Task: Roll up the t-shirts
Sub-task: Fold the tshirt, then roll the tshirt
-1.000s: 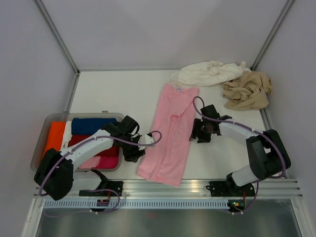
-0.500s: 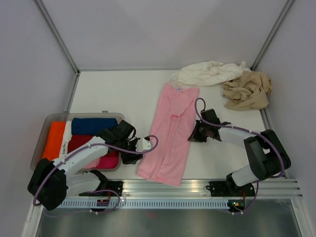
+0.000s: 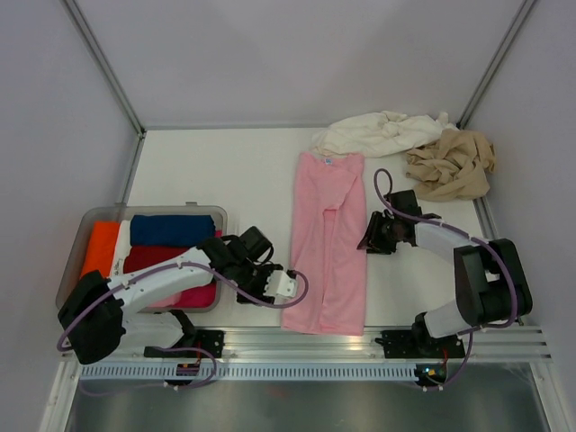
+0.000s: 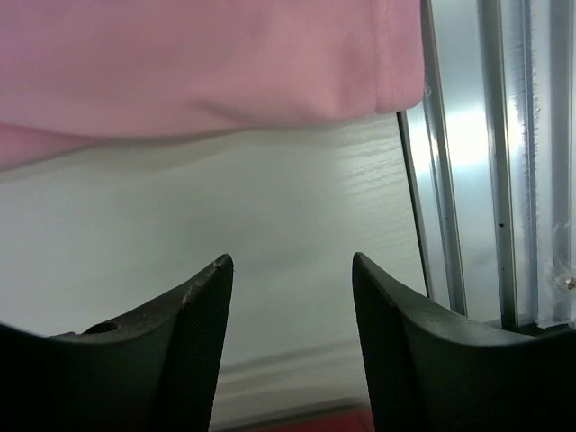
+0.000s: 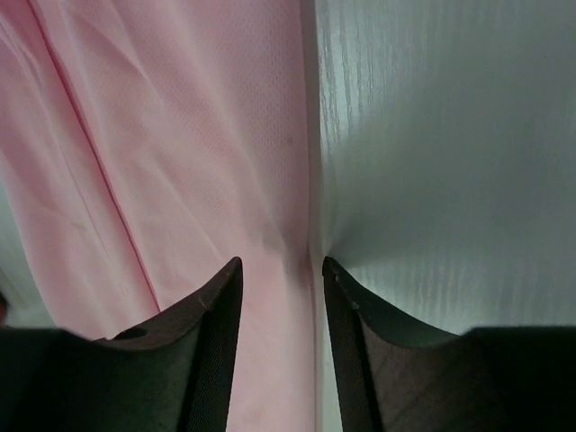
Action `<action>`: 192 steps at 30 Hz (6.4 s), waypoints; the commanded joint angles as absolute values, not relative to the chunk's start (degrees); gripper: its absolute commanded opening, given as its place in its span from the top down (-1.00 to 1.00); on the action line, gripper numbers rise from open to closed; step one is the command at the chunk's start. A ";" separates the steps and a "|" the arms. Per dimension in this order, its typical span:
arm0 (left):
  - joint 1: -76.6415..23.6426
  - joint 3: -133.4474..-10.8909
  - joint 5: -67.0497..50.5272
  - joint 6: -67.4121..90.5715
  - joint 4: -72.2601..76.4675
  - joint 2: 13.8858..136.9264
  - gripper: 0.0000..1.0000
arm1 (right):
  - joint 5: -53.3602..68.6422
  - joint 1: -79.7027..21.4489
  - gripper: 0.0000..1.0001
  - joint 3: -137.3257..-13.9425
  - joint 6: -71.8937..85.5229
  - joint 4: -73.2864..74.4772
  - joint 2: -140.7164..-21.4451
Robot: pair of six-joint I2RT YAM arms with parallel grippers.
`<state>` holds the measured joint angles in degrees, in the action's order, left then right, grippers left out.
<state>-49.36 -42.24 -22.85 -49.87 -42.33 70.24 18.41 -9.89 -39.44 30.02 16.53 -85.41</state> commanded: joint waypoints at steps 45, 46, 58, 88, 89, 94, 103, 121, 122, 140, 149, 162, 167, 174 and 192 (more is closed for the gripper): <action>-65.65 -32.52 -33.05 -72.33 -18.63 74.27 -0.06 | 18.02 -76.55 0.06 -25.15 -63.63 41.14 -51.77; -65.65 -32.78 -32.52 -71.55 -18.63 74.62 -0.06 | 17.67 -76.55 0.06 -24.53 -63.63 41.13 -51.25; -65.74 -34.45 -33.31 -67.24 -18.63 76.81 0.06 | 9.84 -76.55 0.03 -22.68 -63.28 37.88 -51.06; -47.55 -55.89 -48.77 -47.46 -37.70 92.45 0.95 | 22.23 -57.67 0.99 -29.09 -52.91 40.70 -50.09; -47.20 -56.33 -49.04 -47.63 -38.66 92.81 0.95 | 22.93 -56.96 0.99 -29.27 -52.65 40.52 -51.05; -45.18 -57.22 -49.13 -46.32 -39.29 93.69 0.95 | 24.34 -51.08 0.99 -30.14 -51.16 40.43 -53.35; -41.93 -58.71 -49.92 -44.48 -40.08 95.53 0.95 | 28.56 -40.36 1.00 -30.85 -52.56 39.55 -55.81; -38.94 -64.69 -49.13 -41.66 -40.52 102.57 0.93 | 20.57 -31.12 0.13 -35.41 -32.29 29.10 -57.57; -38.67 -64.34 -49.22 -41.31 -40.60 102.39 0.92 | 20.83 -30.16 0.13 -36.29 -31.04 28.83 -57.57; -34.90 -66.53 -50.01 -36.65 -43.42 104.68 0.30 | 19.78 -26.79 0.99 -31.21 19.33 17.57 -49.48; -32.26 -68.55 -47.99 -34.02 -44.20 106.79 0.24 | 19.77 -34.71 0.99 -31.73 19.51 15.03 -61.87; -27.86 -72.16 -46.48 -33.13 -47.10 102.76 0.26 | 21.89 -34.72 0.99 -25.93 22.41 7.65 -67.41; -32.94 -69.79 -44.59 -42.62 -50.53 97.04 0.32 | 19.87 -34.72 0.99 -24.52 23.64 6.95 -68.73; -43.41 -67.59 -43.42 -44.65 -51.59 97.64 0.31 | 16.97 -34.63 0.99 -23.64 25.14 7.20 -68.82; -39.90 -65.92 -37.88 -33.74 -39.64 106.17 0.28 | 13.45 -33.49 0.99 -21.80 26.11 10.63 -63.11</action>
